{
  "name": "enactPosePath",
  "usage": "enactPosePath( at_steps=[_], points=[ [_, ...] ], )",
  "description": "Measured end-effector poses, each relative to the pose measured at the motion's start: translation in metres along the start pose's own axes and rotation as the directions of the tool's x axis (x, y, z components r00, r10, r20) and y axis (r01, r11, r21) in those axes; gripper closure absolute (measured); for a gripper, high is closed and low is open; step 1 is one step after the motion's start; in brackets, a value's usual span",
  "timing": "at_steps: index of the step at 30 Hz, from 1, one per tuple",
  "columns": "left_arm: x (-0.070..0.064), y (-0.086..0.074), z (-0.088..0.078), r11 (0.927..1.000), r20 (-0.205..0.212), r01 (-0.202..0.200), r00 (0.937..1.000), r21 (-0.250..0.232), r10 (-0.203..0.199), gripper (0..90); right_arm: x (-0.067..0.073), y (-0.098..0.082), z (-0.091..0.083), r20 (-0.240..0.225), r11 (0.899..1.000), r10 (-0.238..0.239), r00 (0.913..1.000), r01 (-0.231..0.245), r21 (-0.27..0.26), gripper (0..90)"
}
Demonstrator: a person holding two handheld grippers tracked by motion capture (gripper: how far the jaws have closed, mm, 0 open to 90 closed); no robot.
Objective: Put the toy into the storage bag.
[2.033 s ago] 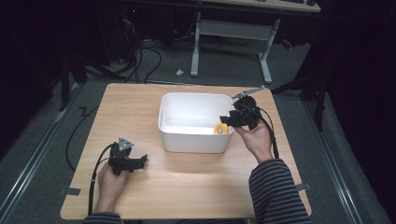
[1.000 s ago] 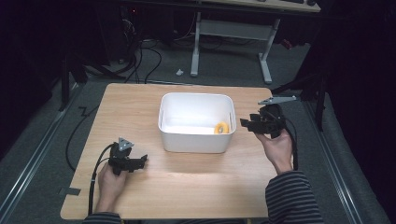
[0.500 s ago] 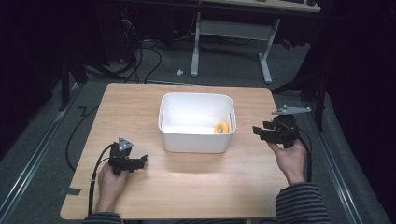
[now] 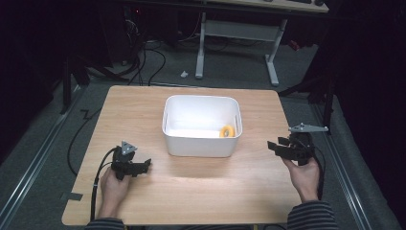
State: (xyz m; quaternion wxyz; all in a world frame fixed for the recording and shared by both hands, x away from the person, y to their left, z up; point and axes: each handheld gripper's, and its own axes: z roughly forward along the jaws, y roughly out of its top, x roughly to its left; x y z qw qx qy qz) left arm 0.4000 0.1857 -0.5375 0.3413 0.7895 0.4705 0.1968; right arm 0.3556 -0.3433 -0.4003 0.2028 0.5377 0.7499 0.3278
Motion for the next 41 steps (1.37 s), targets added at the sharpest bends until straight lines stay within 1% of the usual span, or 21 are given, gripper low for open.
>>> enactPosePath(
  at_steps=[4, 8, 10, 13, 15, 18, 21, 24, 25, 27, 29, 31, 34, 36, 41],
  points=[
    [0.000, 0.000, 0.000, 1.0000, 0.000, 0.000, 1.0000, 0.000, 0.000, 13.2, -0.002, -0.013, 0.008, -0.011, 1.000, 0.021, 0.9997, -0.021, 0.003, 49.3],
    [0.000, 0.000, 0.000, 1.0000, 0.000, 0.000, 1.0000, 0.000, 0.000, 13.2, -0.005, -0.027, 0.018, -0.022, 0.998, 0.053, 0.9983, -0.052, 0.023, 48.9],
    [0.000, 0.000, 0.000, 1.0000, 0.000, 0.000, 1.0000, 0.000, 0.000, 13.3, -0.006, -0.033, 0.023, -0.018, 0.998, 0.058, 0.9982, -0.057, 0.032, 48.5],
    [0.000, 0.000, 0.000, 1.0000, 0.000, 0.000, 1.0000, 0.000, 0.000, 13.3, -0.007, -0.042, 0.031, -0.020, 0.997, 0.067, 0.9976, -0.066, 0.030, 46.6],
    [0.000, 0.000, 0.000, 1.0000, 0.000, 0.000, 1.0000, 0.000, 0.000, 13.2, -0.008, -0.048, 0.038, -0.011, 0.997, 0.065, 0.9979, -0.064, 0.036, 45.7],
    [0.000, 0.000, 0.000, 1.0000, 0.000, 0.000, 1.0000, 0.000, 0.000, 13.3, -0.007, -0.057, 0.048, -0.010, 0.996, 0.075, 0.9972, -0.074, 0.054, 44.5],
    [0.000, 0.000, 0.000, 1.0000, 0.000, 0.000, 1.0000, 0.000, 0.000, 13.2, -0.007, -0.066, 0.058, 0.008, 0.996, 0.072, 0.9974, -0.072, 0.052, 42.7],
    [0.000, 0.000, 0.000, 1.0000, 0.000, 0.000, 1.0000, 0.000, 0.000, 13.3, -0.007, -0.075, 0.068, 0.019, 0.994, 0.093, 0.9955, -0.094, 0.062, 41.3],
    [0.000, 0.000, 0.000, 1.0000, 0.000, 0.000, 1.0000, 0.000, 0.000, 13.3, -0.007, -0.078, 0.071, 0.028, 0.994, 0.093, 0.9953, -0.094, 0.060, 40.8],
    [0.000, 0.000, 0.000, 1.0000, 0.000, 0.000, 1.0000, 0.000, 0.000, 13.2, -0.005, -0.082, 0.076, 0.035, 0.994, 0.090, 0.9953, -0.092, 0.053, 39.9],
    [0.000, 0.000, 0.000, 1.0000, 0.000, 0.000, 1.0000, 0.000, 0.000, 13.2, -0.004, -0.085, 0.081, 0.056, 0.995, 0.073, 0.9958, -0.076, 0.061, 38.3],
    [0.000, 0.000, 0.000, 1.0000, 0.000, 0.000, 1.0000, 0.000, 0.000, 13.2, -0.001, -0.089, 0.085, 0.076, 0.998, 0.045, 0.9961, -0.047, 0.033, 36.0],
    [0.000, 0.000, 0.000, 1.0000, -0.001, 0.002, 1.0000, -0.001, -0.002, 13.3, 0.004, -0.095, 0.088, 0.100, 1.000, 0.001, 0.9950, 0.000, -0.011, 31.6],
    [0.000, 0.000, 0.000, 1.0000, -0.001, 0.002, 1.0000, -0.001, -0.002, 13.2, 0.005, -0.097, 0.088, 0.100, 1.000, 0.008, 0.9950, -0.006, -0.018, 30.7],
    [0.000, 0.000, 0.000, 1.0000, -0.001, 0.002, 1.0000, -0.001, -0.002, 13.2, 0.005, -0.097, 0.088, 0.090, 1.000, -0.002, 0.9959, 0.003, -0.011, 26.1]
  ],
)
